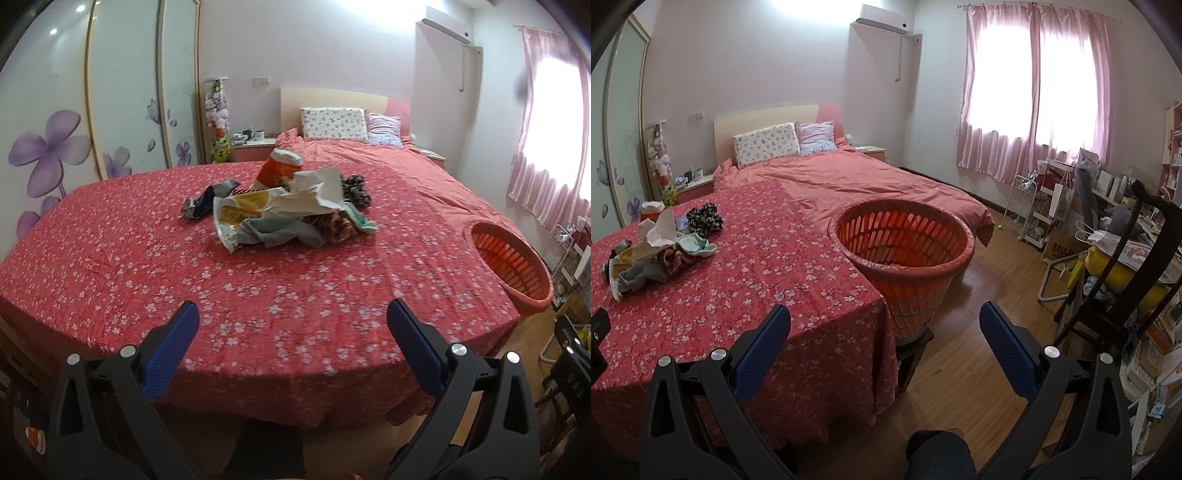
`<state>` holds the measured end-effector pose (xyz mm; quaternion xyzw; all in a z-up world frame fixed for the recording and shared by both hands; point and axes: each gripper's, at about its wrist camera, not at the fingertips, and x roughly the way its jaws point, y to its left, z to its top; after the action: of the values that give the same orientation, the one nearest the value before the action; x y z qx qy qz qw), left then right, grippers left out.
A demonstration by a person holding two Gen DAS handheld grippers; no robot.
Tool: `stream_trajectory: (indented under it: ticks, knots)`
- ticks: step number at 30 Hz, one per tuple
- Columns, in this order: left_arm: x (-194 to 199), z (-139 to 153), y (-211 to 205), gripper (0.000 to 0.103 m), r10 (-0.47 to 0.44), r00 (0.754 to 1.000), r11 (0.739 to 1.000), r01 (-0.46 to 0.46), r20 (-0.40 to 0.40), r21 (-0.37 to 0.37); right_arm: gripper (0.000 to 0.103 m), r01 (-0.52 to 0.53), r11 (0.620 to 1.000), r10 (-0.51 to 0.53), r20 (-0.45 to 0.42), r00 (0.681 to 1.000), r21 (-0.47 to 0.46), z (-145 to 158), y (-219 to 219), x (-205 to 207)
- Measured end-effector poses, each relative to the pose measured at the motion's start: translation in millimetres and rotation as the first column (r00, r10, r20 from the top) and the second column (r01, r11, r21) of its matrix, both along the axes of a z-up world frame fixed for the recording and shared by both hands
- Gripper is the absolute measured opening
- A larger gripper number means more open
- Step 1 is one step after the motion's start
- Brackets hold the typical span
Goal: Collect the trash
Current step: 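Reach the left tool to the grey sock while the right tool grasps the crumpled tissue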
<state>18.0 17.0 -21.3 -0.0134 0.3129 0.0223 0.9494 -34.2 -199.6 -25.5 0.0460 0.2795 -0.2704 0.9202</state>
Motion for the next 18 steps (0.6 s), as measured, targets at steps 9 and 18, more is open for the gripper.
stream_trajectory:
  ticks: [9,18]
  knots:
    - [54,-9,46,0.099,0.03,0.999,0.998,-0.032,-0.033,-0.054,0.101,-0.048,0.999,0.049,-0.035,0.998,0.02,-7,7,22]
    - [117,-7,61,0.09,-0.024,1.0,1.0,0.024,-0.018,-0.018,0.101,-0.133,0.989,0.135,-0.019,0.991,0.064,-7,18,52]
